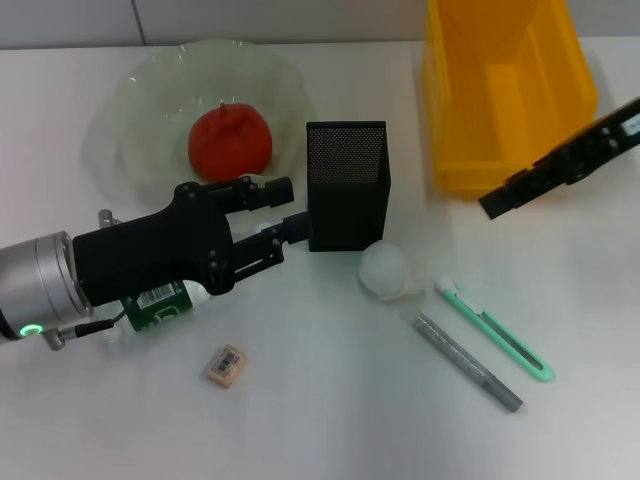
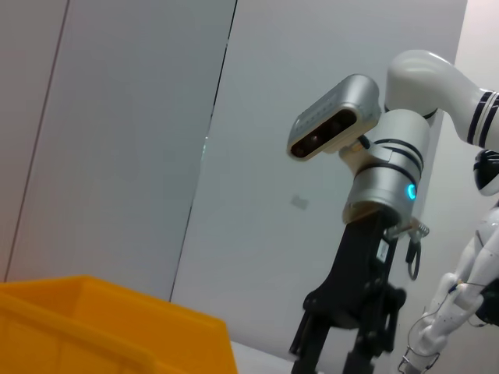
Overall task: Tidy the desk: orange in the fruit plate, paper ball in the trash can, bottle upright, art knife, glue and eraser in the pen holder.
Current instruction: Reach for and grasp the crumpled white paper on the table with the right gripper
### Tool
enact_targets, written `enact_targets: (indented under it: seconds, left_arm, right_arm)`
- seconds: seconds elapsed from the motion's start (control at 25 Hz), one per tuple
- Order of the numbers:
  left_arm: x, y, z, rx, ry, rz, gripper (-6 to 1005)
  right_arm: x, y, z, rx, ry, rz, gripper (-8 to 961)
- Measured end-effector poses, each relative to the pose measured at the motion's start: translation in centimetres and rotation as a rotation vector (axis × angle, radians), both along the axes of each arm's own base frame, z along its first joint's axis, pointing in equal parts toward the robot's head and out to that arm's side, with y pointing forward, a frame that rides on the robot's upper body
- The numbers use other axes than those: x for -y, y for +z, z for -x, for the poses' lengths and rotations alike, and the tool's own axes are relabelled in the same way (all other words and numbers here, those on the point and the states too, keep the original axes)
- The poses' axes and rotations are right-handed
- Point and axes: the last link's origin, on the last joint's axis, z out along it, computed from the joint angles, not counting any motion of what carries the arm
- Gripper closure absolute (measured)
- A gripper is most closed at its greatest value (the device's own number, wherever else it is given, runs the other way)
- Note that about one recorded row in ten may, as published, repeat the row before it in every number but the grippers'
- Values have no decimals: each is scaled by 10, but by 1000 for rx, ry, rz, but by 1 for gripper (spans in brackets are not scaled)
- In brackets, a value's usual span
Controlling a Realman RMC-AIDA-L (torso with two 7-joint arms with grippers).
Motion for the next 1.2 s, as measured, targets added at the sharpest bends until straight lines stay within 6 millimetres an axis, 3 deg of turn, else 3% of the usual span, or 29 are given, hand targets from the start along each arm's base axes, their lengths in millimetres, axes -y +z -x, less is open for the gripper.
enact_targets:
  seconds: [0.2, 0.28, 0.32, 0.72, 1.2]
  left_arm:
    - [-2, -1, 0, -6, 2, -3, 545]
    - [-3, -1, 0, -8, 6, -6, 545]
    - [-3, -1, 0, -8, 7, -7, 545]
    - [0, -3, 2, -21, -4, -12, 545]
    - [1, -5, 5, -29, -3, -29, 544]
  right_arm:
    - [-12, -34, 5, 55, 22, 15, 234]
    - [-13, -39, 6, 63, 25, 21, 234]
    - [-14, -52, 9, 79, 34, 36, 235]
    - [-9, -110, 23, 173, 117, 83, 235]
    - [-11, -133, 18, 203, 101, 49, 235]
